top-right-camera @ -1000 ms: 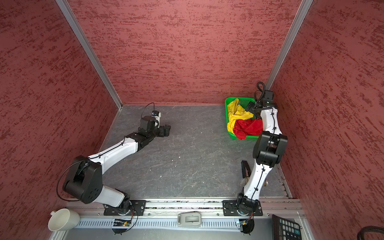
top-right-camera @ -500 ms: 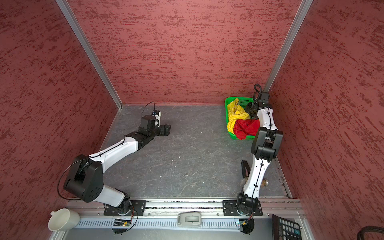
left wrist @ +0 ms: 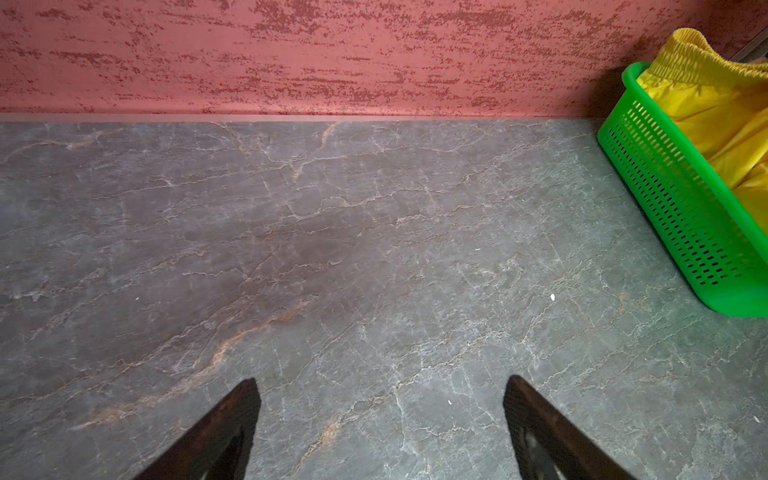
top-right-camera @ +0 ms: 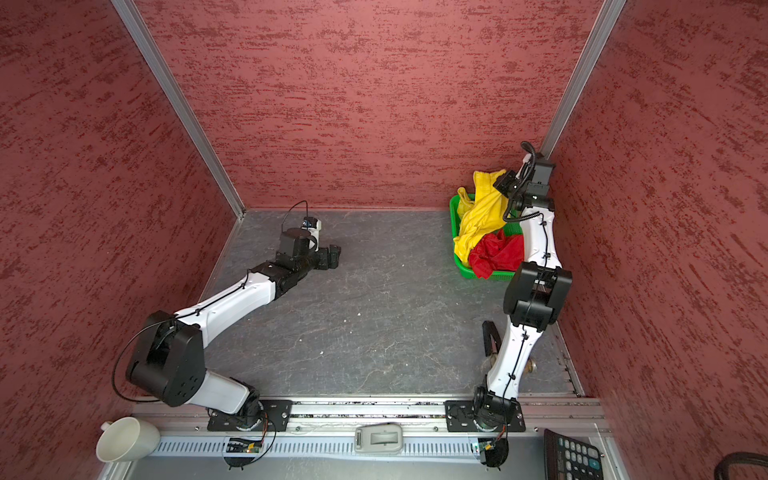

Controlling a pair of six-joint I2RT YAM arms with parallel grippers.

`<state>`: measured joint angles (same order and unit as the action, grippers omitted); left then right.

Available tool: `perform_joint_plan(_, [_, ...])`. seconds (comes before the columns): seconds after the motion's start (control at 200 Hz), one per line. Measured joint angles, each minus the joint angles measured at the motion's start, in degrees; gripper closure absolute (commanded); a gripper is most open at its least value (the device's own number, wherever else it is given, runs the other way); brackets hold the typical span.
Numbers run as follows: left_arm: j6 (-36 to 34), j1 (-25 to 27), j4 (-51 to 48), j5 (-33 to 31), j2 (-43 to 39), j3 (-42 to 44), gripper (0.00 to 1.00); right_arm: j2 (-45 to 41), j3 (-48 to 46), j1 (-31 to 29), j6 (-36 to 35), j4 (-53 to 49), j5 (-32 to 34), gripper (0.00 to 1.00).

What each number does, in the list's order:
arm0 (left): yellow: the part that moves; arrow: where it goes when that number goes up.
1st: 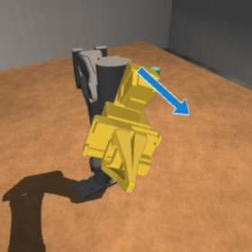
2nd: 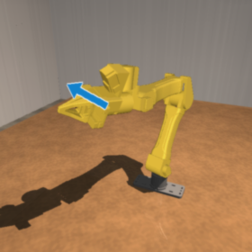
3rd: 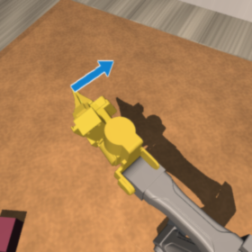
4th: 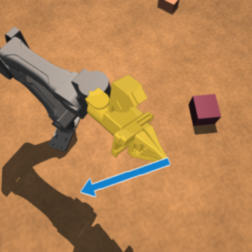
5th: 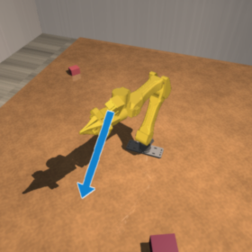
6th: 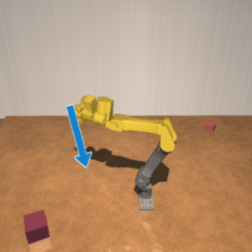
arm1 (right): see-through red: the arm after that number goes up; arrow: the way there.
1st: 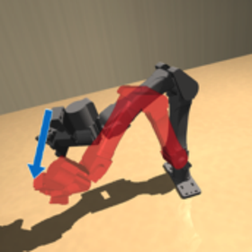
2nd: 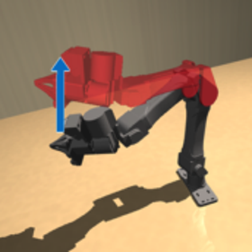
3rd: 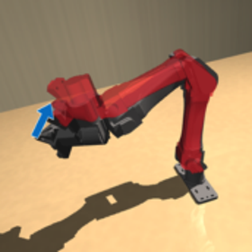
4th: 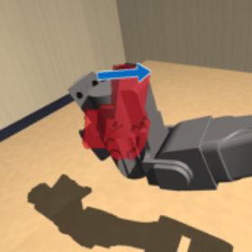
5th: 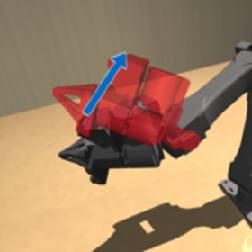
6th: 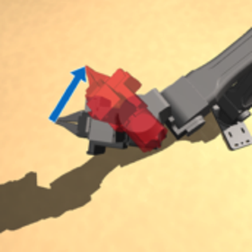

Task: Fold and stack the shorts
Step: 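Lift the yellow shorts from the basket with the right gripper onto the table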

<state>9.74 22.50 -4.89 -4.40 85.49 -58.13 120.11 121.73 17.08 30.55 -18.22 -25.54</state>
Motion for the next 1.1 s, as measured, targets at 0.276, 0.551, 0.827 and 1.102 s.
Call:
perform_joint_plan(0.276, [-0.15,0.0,0.0,-0.22,-2.25,-1.62,0.08,5.38,21.42,-0.02,5.07,5.66,-5.4,1.0])
perform_joint_plan(0.551, [-0.57,0.0,0.17,-0.24,-3.87,-2.19,0.07,6.43,25.88,-1.46,6.8,11.15,-8.0,1.0])
perform_joint_plan(0.827, [-1.09,0.0,1.05,-0.94,-8.87,-2.23,0.08,2.4,25.86,-6.14,6.14,13.31,-10.49,1.0])
perform_joint_plan(1.102, [-1.62,0.0,1.57,-3.21,-13.11,-2.23,0.07,-9.25,25.99,-11.69,4.0,17.05,-13.62,1.0])
